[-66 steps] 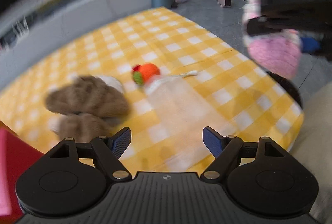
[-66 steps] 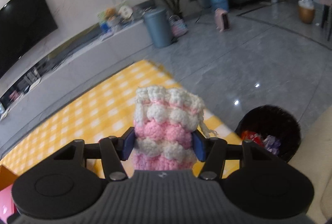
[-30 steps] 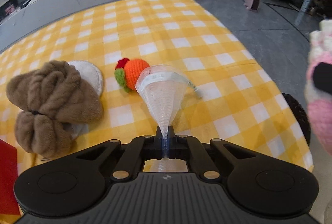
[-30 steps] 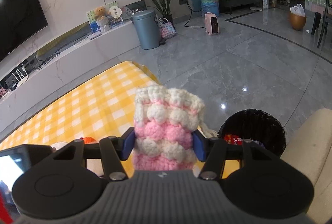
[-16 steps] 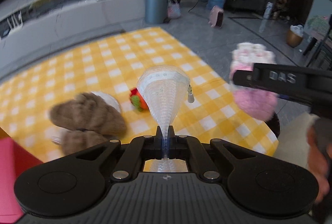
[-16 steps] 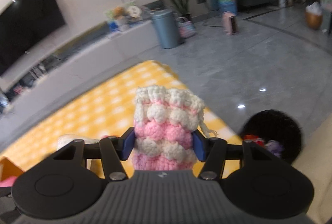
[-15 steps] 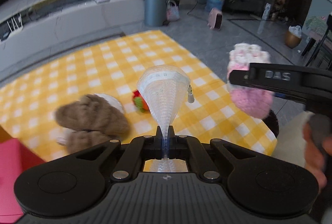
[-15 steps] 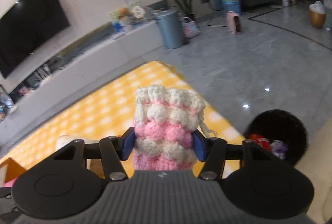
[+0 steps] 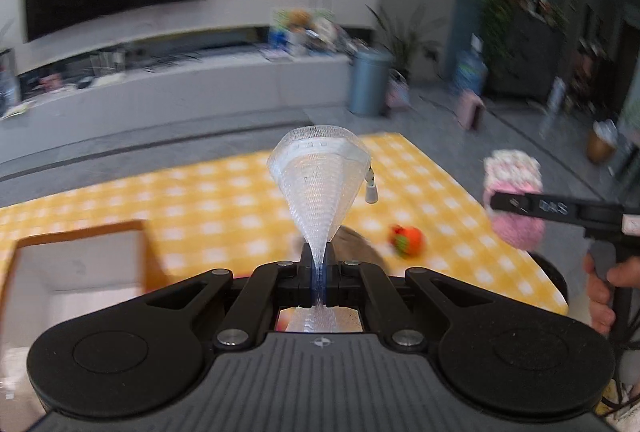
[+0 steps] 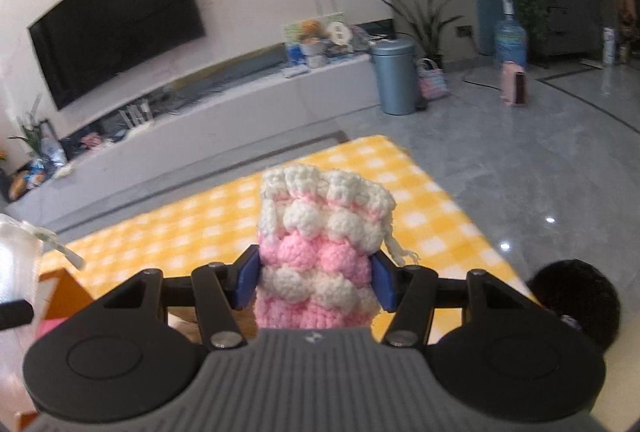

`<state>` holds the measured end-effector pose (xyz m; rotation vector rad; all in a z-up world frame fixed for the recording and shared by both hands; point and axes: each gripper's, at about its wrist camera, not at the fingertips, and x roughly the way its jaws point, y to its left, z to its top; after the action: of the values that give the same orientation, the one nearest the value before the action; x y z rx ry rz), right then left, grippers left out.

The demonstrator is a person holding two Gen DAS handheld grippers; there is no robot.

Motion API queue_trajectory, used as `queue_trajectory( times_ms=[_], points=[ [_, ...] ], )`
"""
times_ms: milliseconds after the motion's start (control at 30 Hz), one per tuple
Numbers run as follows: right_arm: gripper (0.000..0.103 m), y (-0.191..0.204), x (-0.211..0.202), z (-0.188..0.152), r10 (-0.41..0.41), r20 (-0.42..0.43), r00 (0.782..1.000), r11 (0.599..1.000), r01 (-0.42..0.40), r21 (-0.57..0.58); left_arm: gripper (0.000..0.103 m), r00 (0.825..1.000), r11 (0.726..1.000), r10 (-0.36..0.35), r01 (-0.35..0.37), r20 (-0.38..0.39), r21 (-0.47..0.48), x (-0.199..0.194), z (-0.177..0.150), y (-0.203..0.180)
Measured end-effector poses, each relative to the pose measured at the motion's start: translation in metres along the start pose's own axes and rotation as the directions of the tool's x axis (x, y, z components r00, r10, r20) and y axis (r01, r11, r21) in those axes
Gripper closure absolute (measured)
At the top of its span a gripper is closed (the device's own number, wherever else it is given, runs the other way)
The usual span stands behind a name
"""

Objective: Organize soft objects
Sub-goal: 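Carry both items over the box and release the pink pouch from the right tool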

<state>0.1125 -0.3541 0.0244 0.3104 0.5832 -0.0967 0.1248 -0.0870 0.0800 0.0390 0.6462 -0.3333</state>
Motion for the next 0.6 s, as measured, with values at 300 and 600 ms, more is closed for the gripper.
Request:
queue_trajectory(
  times_ms=[300,600],
  points=[
    [0.046,0.092,-0.018,0.010,0.283,-0.007,0.959,0.958,-0.283,-0.047,0.101,0.976,0.956,0.192,-0.163,0.099,-0.245,-0.038,-0.017,0.130],
    [0.046,0.252,0.008,-0.025,0.460,-0.213,0.862,0.842,-0.499,-0.205,0.101,0.955,0.901,0.287,-0.241,0.078,-0.362,-0.041,-0.046,0.218]
  ],
)
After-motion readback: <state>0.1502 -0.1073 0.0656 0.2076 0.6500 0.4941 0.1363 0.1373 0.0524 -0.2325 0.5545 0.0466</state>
